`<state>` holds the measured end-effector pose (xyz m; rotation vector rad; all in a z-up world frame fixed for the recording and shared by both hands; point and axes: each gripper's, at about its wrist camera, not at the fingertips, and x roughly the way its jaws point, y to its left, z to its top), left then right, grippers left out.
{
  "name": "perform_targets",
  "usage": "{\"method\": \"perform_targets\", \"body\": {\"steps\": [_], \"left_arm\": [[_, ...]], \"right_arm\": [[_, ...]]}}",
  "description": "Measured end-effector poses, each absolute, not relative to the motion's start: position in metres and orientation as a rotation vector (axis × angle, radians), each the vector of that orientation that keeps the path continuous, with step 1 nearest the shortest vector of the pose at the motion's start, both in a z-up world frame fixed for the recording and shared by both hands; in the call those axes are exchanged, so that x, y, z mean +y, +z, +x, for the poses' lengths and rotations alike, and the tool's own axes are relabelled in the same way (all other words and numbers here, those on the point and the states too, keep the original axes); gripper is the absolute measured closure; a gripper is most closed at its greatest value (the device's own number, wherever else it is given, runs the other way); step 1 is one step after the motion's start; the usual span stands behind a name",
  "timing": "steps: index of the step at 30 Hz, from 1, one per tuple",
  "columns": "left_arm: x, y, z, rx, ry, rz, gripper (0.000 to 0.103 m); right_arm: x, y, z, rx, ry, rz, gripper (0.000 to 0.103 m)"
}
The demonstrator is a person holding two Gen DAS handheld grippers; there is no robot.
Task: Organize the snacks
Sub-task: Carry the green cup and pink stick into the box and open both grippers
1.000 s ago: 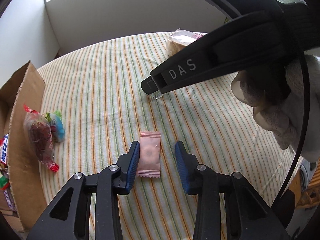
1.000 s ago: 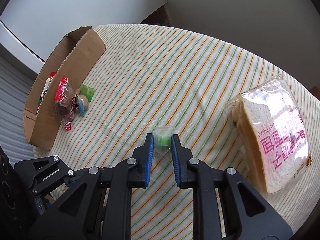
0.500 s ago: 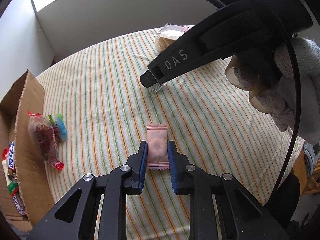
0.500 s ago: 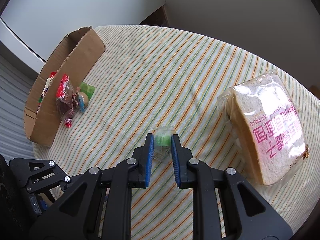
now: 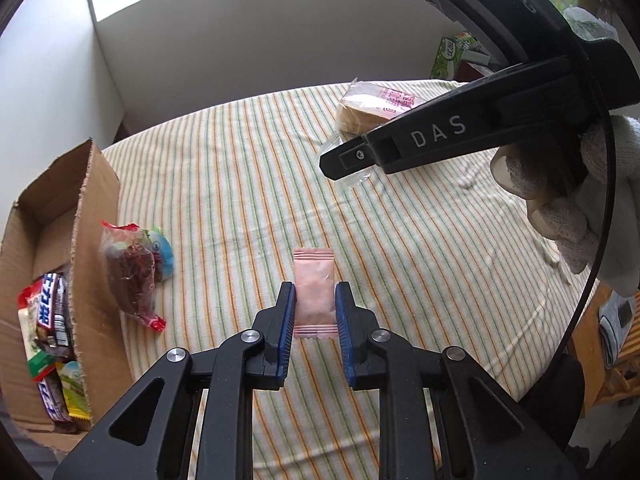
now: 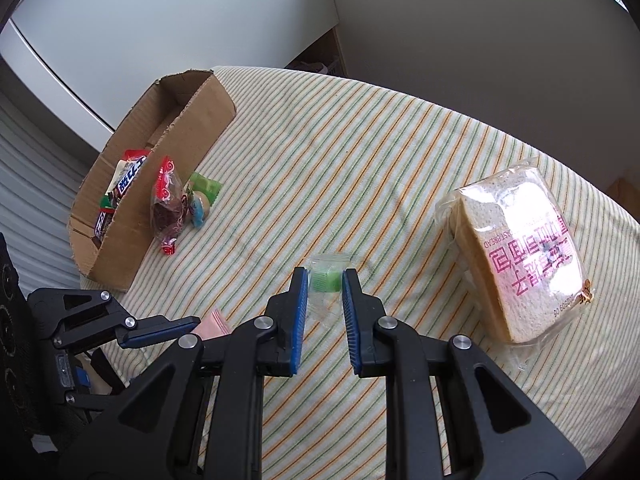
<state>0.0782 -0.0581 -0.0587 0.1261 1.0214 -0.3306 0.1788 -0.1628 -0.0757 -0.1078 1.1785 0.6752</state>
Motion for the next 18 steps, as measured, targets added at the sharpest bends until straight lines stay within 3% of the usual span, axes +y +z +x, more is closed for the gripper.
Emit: {"method": "perform_targets", "body": {"steps": [18], "left_arm": [[0.048,-0.009,0.057,0.920,-0.183,0.027,0.085]], "right_arm": [[-0.077,-0.018,0.159,1.080,0.781,-0.183,0.085]]}}
